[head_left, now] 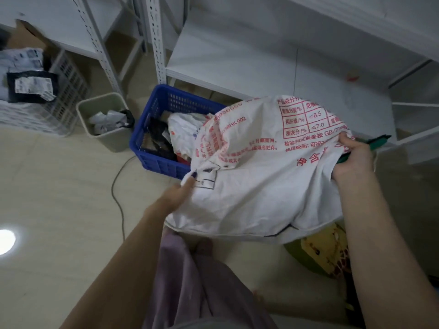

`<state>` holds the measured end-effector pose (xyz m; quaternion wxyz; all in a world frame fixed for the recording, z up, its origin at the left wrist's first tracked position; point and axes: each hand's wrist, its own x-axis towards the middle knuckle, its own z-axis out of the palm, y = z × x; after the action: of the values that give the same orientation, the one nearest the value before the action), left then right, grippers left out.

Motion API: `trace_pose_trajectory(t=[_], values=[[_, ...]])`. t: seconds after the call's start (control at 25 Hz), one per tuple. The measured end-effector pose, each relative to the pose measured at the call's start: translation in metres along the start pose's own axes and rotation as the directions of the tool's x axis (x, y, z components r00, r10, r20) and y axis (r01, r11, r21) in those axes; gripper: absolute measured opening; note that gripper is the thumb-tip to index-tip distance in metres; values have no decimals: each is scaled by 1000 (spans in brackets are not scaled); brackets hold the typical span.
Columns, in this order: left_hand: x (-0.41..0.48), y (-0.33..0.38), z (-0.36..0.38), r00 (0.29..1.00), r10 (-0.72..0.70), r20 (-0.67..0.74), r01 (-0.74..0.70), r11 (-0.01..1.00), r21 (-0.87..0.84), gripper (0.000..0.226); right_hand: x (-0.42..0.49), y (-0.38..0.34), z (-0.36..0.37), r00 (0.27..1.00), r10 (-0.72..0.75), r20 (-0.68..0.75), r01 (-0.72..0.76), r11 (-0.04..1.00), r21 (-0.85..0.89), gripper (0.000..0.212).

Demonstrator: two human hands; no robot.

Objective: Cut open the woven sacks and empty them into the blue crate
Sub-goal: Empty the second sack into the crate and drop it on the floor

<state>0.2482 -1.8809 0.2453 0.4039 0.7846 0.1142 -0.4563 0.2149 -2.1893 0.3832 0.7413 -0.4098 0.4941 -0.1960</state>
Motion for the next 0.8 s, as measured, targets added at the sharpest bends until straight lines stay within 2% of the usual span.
trace_pose_trajectory(t=[0.08,0.12,0.24,0.32,0.4,0.48,0.56,0.64,0.68,0.8], values=[[-4,-5,14,1000,-19,24,22,994,-107,74,14,-4,1,998,-41,-40,42,999,17,14],[-7,-2,15,999,-1,34,8,977,-215,74,21,-11,4,996,-85,-16,85,996,2,16],[-32,26,17,983,161,85,-82,811,-579,52,57,-42,20,987,-160,9,160,977,-138,42],[-44,39,31,976,182,122,-83,822,-563,54,71,-60,44,982,-190,10,189,968,-163,47],[-58,47,44,974,175,145,-77,855,-513,59,57,-68,77,964,-256,77,267,942,-206,46],[-62,55,46,964,225,140,-106,813,-572,50,34,-71,105,931,-337,140,364,885,-289,55],[-63,62,34,966,249,67,-148,748,-648,45,15,-71,129,910,-363,199,411,852,-324,45],[-60,63,13,984,169,-58,-164,729,-665,39,4,-70,138,897,-392,203,440,757,-482,29],[-47,61,3,985,131,-117,-175,685,-708,34,4,-69,138,894,-399,205,441,697,-566,30],[-13,47,-34,982,58,-177,-182,492,-851,23,10,-57,128,910,-342,233,406,626,-666,31]])
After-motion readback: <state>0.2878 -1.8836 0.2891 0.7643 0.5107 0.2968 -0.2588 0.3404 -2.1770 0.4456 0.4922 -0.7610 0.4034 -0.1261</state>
